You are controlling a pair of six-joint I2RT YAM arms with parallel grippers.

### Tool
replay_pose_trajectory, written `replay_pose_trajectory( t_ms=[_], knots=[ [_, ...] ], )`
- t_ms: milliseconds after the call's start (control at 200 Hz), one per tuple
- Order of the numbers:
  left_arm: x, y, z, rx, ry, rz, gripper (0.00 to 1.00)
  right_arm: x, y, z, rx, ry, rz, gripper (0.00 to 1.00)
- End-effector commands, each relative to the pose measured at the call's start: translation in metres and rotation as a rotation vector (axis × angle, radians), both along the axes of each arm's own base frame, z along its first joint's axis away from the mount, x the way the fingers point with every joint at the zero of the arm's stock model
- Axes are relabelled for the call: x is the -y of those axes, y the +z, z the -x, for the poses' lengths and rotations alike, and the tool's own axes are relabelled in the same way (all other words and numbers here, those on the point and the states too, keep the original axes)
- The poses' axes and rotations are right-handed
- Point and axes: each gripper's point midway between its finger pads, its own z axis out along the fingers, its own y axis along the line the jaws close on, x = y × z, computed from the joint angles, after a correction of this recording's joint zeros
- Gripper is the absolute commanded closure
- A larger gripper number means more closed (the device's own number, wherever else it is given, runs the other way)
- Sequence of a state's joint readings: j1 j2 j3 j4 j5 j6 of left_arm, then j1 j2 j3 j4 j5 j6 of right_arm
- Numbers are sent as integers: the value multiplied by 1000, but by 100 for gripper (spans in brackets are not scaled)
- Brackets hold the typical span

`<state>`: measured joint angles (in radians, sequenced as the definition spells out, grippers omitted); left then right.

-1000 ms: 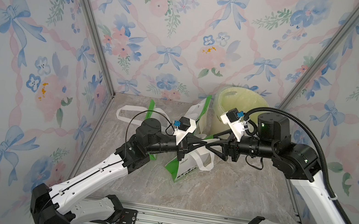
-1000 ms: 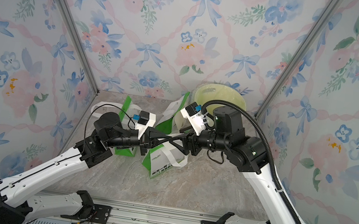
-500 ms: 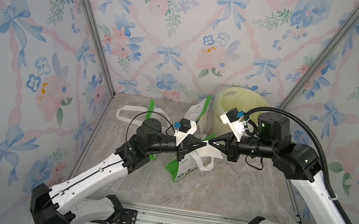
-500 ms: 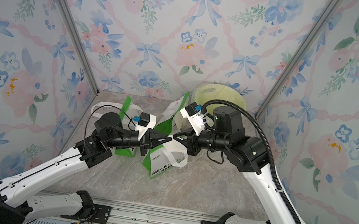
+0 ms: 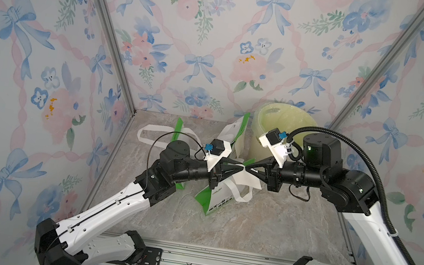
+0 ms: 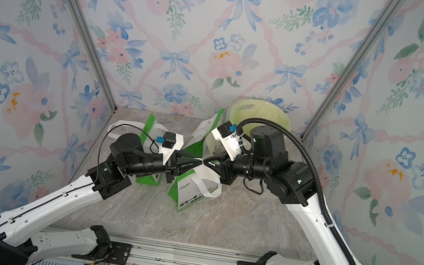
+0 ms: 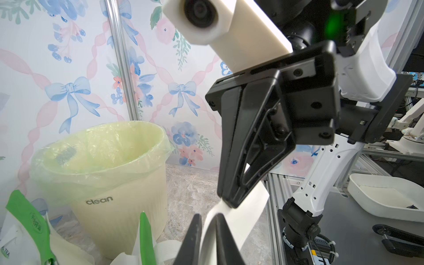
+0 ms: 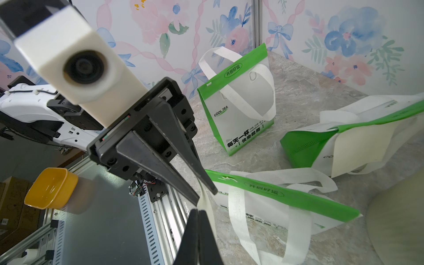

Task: Shred takeout receipts and throw away
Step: Shred the takeout receipt.

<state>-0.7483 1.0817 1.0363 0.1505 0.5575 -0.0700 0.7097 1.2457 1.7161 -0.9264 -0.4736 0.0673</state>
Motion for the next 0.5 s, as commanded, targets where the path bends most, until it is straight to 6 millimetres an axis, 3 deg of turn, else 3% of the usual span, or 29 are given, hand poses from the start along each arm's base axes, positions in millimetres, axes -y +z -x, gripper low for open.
replay_pose_trajectory(
  t_ms=[0,70,195,495],
  knots=[
    [-4,16,5,39,-1,21,85,-3,4,0,-2,-5,-3,100],
    [-3,15,7,36,-13,19,85,-4,3,-2,-5,-6,-1,100],
    [-3,17,5,43,-2,22,100,-4,2,-4,-19,-20,1,100],
    [-10,32,2,317,215,-30,100,11,-6,-37,-297,-344,-137,100]
  ],
)
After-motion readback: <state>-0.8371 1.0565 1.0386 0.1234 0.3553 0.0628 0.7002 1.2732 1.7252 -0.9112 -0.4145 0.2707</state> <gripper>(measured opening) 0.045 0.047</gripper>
